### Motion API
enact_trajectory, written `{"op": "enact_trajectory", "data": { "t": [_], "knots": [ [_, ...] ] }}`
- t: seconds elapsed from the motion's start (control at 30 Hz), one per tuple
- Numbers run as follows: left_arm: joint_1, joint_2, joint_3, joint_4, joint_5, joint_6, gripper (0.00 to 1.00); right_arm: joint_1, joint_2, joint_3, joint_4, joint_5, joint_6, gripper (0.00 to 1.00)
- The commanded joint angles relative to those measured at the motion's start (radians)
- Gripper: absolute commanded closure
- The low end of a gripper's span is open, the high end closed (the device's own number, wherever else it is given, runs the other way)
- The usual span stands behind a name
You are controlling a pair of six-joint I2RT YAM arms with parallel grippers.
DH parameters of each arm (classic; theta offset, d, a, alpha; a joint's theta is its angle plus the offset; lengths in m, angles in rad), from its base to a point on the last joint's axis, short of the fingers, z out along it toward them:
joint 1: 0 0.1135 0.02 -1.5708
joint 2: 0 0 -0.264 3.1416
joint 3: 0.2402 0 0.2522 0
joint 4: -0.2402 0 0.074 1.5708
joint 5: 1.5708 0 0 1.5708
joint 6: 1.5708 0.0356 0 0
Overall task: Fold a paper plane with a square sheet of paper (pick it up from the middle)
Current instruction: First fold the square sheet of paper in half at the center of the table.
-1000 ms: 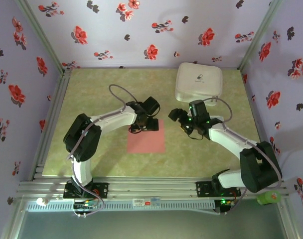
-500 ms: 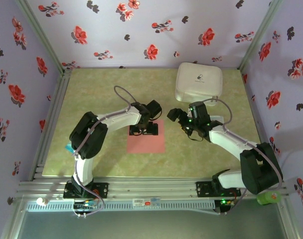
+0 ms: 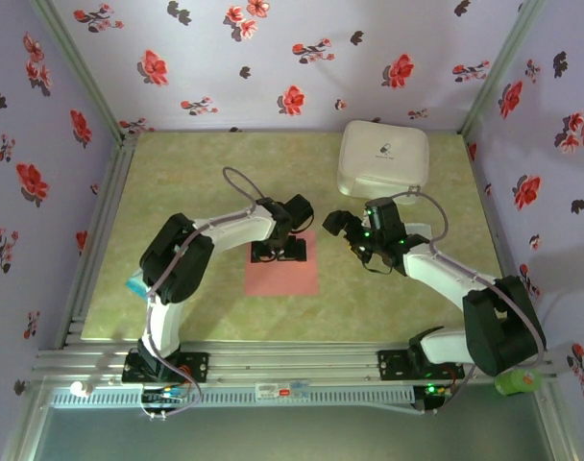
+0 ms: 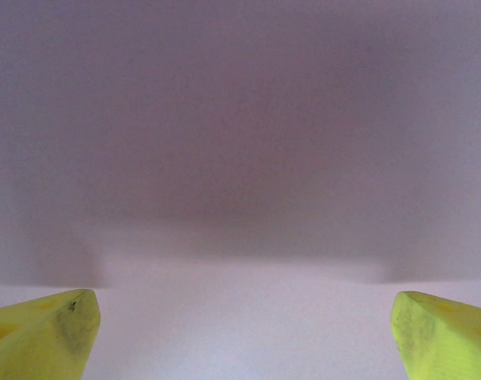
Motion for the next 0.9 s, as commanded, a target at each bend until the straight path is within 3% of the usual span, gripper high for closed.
{"op": "enact_trajectory", "data": {
  "t": [0.0,0.87],
  "knots": [
    [-0.007,0.029,0.026,-0.015,0.005,-0.030,0.05,-0.003,-0.021,-0.017,-0.003,0.029,-0.001,0.01],
    [-0.009,0.106,-0.030,0.029,0.028,-0.013,0.08,-0.005,0.039,0.022,-0.067,0.055,0.000,0.01]
  ]
}}
